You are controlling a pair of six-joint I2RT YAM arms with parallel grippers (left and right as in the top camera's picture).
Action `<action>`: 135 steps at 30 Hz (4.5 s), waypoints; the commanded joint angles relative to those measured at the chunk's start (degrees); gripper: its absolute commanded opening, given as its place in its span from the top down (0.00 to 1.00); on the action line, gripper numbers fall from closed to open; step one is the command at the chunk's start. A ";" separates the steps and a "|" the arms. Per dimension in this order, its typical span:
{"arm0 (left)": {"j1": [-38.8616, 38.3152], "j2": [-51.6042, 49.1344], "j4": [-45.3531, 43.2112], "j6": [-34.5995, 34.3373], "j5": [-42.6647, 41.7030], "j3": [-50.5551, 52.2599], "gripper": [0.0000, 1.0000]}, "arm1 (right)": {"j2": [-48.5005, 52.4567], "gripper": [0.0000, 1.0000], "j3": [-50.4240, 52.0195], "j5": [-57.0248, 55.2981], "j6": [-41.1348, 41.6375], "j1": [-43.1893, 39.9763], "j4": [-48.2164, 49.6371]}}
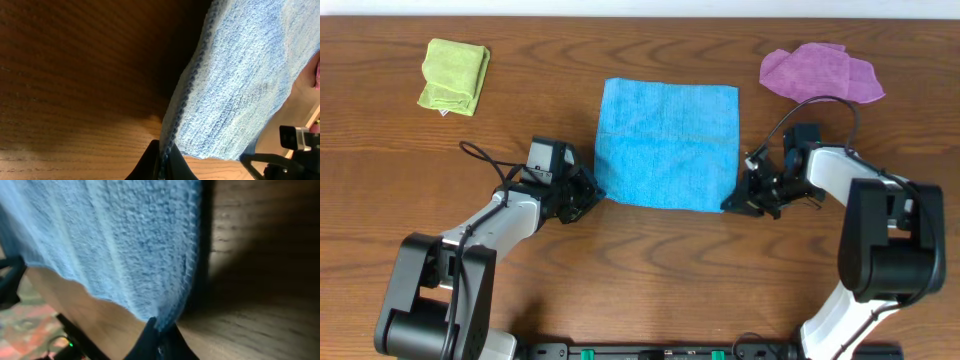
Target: Fold the cloth
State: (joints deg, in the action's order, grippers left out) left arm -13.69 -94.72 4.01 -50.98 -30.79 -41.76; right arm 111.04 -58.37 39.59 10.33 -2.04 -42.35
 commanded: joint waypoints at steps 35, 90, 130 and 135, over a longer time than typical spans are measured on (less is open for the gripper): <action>1.60 -2.95 -13.86 2.58 5.46 -11.39 0.94 | -9.55 0.98 -15.98 -12.44 12.20 2.12 8.87; 9.27 -26.40 17.86 17.27 -6.51 -48.54 0.69 | 7.45 0.98 -29.83 -2.89 18.12 -2.67 20.74; -4.13 -28.74 11.76 24.26 32.15 -49.05 0.94 | 18.29 0.98 -34.62 -38.66 11.93 13.07 4.11; -4.13 -31.43 8.20 25.77 26.64 -49.05 0.94 | 18.29 0.98 -34.62 -38.49 11.91 13.07 3.61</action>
State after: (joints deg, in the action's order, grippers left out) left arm -18.02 -124.07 13.21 -26.89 -0.84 -90.04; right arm 128.20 -94.08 -0.38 21.52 10.39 -37.10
